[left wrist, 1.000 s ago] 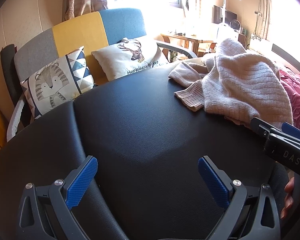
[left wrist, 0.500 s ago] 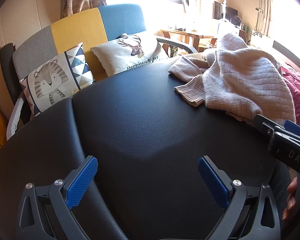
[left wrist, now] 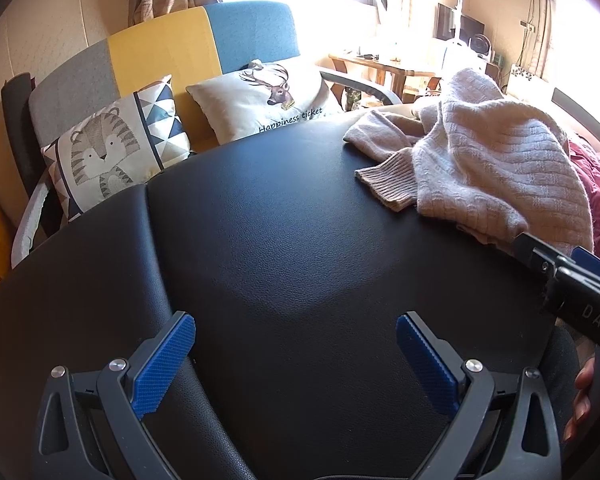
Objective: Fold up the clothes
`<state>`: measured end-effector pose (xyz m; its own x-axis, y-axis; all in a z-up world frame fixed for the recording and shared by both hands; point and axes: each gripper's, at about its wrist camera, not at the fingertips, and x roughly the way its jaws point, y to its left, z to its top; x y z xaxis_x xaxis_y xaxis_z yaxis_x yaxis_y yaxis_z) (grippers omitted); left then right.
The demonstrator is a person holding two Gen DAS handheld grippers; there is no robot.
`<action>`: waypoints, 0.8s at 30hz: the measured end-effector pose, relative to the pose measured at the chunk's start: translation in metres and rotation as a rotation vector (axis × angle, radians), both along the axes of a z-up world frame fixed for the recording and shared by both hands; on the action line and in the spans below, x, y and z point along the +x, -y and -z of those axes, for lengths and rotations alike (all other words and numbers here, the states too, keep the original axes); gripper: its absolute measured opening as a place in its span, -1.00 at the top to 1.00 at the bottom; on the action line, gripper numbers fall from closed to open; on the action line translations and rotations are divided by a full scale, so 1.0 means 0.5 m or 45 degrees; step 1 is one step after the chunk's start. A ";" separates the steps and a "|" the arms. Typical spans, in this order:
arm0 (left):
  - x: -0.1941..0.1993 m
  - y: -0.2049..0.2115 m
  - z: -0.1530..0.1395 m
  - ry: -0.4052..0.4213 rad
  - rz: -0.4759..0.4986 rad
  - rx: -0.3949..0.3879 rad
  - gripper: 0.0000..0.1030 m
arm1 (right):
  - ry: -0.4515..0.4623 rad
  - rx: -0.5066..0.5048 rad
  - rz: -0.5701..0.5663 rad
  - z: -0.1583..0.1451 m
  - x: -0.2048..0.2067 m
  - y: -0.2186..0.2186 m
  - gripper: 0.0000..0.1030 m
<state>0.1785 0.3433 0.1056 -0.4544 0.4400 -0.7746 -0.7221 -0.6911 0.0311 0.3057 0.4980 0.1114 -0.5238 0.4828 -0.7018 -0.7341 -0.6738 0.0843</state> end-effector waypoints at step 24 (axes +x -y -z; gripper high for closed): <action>0.025 -0.047 -0.041 -0.070 0.096 0.015 -1.00 | 0.036 0.093 0.106 -0.064 -0.023 -0.168 -1.00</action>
